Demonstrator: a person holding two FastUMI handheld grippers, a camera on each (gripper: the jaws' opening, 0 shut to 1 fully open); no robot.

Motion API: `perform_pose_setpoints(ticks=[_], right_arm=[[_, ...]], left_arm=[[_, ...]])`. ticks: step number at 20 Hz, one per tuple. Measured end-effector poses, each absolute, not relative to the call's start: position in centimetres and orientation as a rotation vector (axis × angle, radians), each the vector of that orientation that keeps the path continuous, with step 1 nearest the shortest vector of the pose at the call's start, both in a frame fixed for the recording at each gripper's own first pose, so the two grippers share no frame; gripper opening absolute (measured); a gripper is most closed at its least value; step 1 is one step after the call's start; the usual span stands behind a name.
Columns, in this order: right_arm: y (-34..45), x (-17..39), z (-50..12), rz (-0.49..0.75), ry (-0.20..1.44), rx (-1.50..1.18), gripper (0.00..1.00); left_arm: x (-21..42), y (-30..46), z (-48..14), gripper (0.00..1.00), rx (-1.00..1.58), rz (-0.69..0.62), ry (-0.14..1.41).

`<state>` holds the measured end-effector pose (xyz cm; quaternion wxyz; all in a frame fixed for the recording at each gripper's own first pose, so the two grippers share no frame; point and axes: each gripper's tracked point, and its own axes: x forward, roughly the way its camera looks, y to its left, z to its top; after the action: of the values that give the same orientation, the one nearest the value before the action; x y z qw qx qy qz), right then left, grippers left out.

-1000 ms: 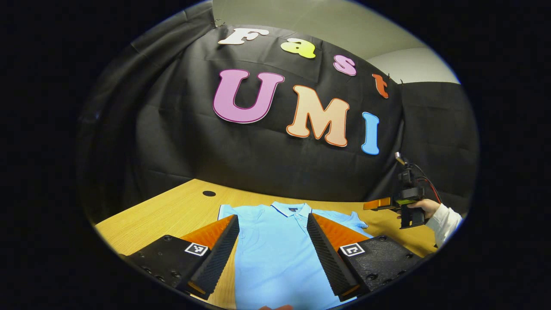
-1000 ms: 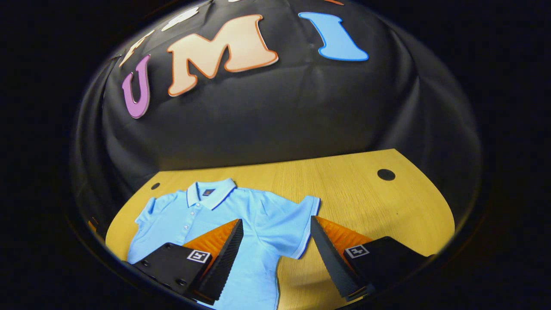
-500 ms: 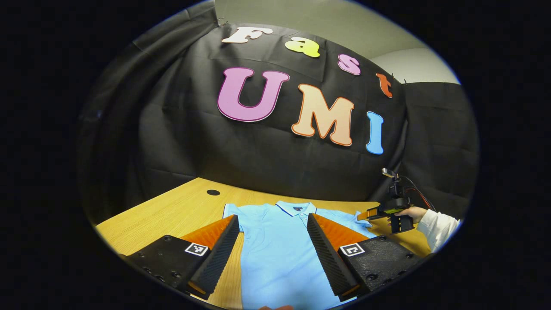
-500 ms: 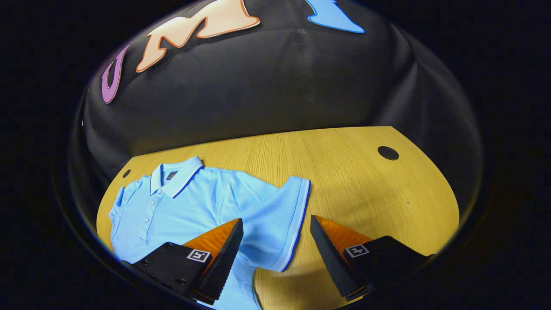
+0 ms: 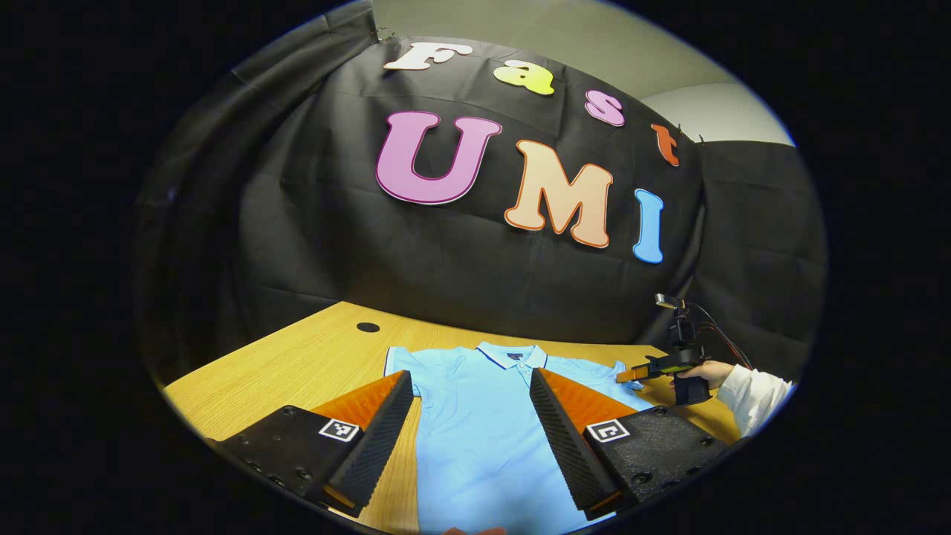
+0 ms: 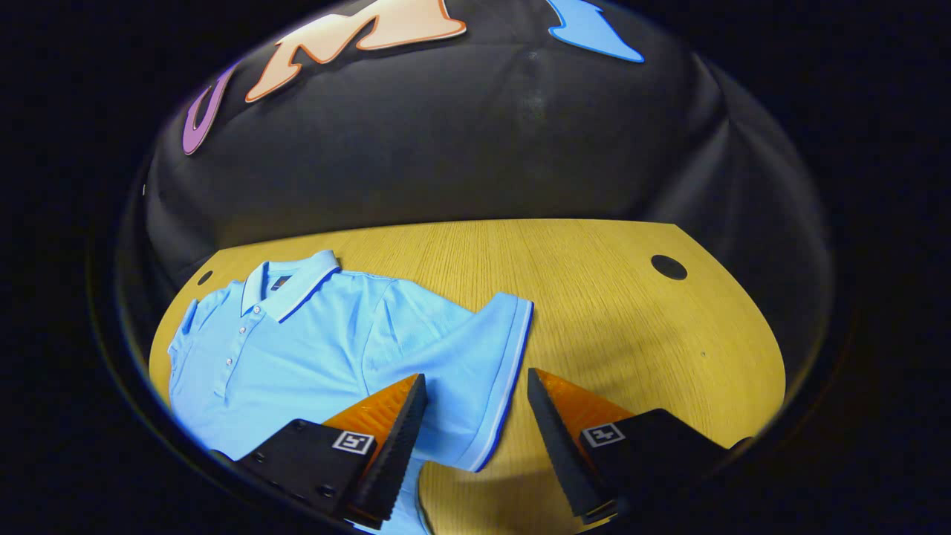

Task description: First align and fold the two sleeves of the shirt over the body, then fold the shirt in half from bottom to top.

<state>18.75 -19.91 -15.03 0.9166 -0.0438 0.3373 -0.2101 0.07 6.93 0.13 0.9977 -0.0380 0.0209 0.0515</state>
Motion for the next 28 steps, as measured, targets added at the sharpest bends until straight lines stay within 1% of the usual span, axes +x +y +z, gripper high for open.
perform_pose_setpoints(ticks=[2, 4, 5, 6, 7, 9, 10, 13, 14, 17, 20, 23, 25, 28], right_arm=[[-19.8, 19.0, -15.1, -0.423, 0.692, -0.081, 0.69], [-19.4, 19.1, -15.1, -0.412, 0.691, -0.067, 0.42], [-19.2, 19.2, -15.1, -0.408, 0.687, -0.057, 0.23], [-19.1, 19.2, -15.1, -0.419, 0.693, -0.040, 0.20], [-19.0, 19.1, -15.0, -0.426, 0.698, -0.023, 0.12], [-18.7, 19.0, -14.5, -0.451, 0.694, 0.019, 0.12], [-18.5, 19.5, -14.4, -0.447, 0.679, 0.035, 0.06], [-16.4, 20.8, -12.9, -0.410, 0.613, 0.081, 0.05], [-15.3, 21.4, -12.3, -0.387, 0.589, 0.109, 0.05], [-10.6, 22.7, -10.9, -0.264, 0.529, 0.191, 0.05], [-6.2, 22.5, -11.3, -0.158, 0.539, 0.236, 0.04], [-2.0, 22.8, -11.5, -0.051, 0.529, 0.205, 0.05], [0.0, 22.6, -12.1, -0.015, 0.524, 0.164, 0.04], [1.4, 22.6, -14.5, 0.005, 0.563, 0.168, 0.05]], left_arm=[[0.1, 6.9, 0.0, 0.94, -0.079, 0.100, 0.045], [0.2, 7.0, 0.0, 0.94, -0.080, 0.097, 0.046], [0.2, 7.0, 0.0, 0.94, -0.081, 0.097, 0.043], [0.2, 6.9, 0.0, 0.94, -0.083, 0.094, 0.042], [0.1, 6.8, 0.0, 0.94, -0.084, 0.088, 0.044], [0.3, 6.6, -0.1, 0.94, -0.083, 0.080, 0.049], [0.2, 6.8, -0.1, 0.94, -0.085, 0.078, 0.047], [0.1, 7.0, 0.3, 0.94, -0.079, 0.082, 0.041], [0.1, 7.0, 0.2, 0.94, -0.076, 0.082, 0.039], [0.0, 7.1, 0.7, 0.94, -0.069, 0.082, 0.025], [0.3, 6.4, 0.1, 0.94, -0.076, 0.059, 0.038], [0.4, 6.0, -0.2, 0.94, -0.088, 0.045, 0.050], [0.2, 5.9, -0.2, 0.94, -0.092, 0.043, 0.052], [0.5, 5.9, -0.3, 0.94, -0.095, 0.040, 0.056]])
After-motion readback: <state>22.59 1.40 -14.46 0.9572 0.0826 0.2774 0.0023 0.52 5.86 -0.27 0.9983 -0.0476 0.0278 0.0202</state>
